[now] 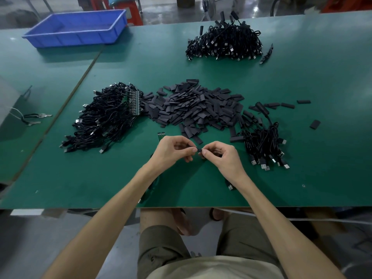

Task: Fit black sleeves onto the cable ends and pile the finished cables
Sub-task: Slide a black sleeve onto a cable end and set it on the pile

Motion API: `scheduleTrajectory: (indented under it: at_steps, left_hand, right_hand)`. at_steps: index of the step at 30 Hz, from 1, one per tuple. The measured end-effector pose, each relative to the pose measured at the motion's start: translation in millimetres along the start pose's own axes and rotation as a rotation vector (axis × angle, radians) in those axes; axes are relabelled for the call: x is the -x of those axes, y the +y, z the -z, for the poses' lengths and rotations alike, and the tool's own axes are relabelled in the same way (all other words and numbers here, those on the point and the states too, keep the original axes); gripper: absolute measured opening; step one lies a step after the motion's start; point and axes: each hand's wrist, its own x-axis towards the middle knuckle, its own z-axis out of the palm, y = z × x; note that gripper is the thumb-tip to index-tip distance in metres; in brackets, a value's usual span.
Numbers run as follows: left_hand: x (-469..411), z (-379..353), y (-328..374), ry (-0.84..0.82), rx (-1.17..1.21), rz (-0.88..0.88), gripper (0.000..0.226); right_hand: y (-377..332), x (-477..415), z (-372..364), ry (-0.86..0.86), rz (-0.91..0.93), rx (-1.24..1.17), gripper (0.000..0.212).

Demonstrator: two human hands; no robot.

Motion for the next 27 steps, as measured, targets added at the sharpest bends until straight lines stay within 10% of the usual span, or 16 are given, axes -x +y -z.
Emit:
scheduleTrajectory:
  at_steps: [27]
  left_hand:
    - [-4,-6,7,-0.053,-0.117,0.040,0.012]
  right_hand:
    - [-6,3,0,0.034,-0.001,0.072,0.005]
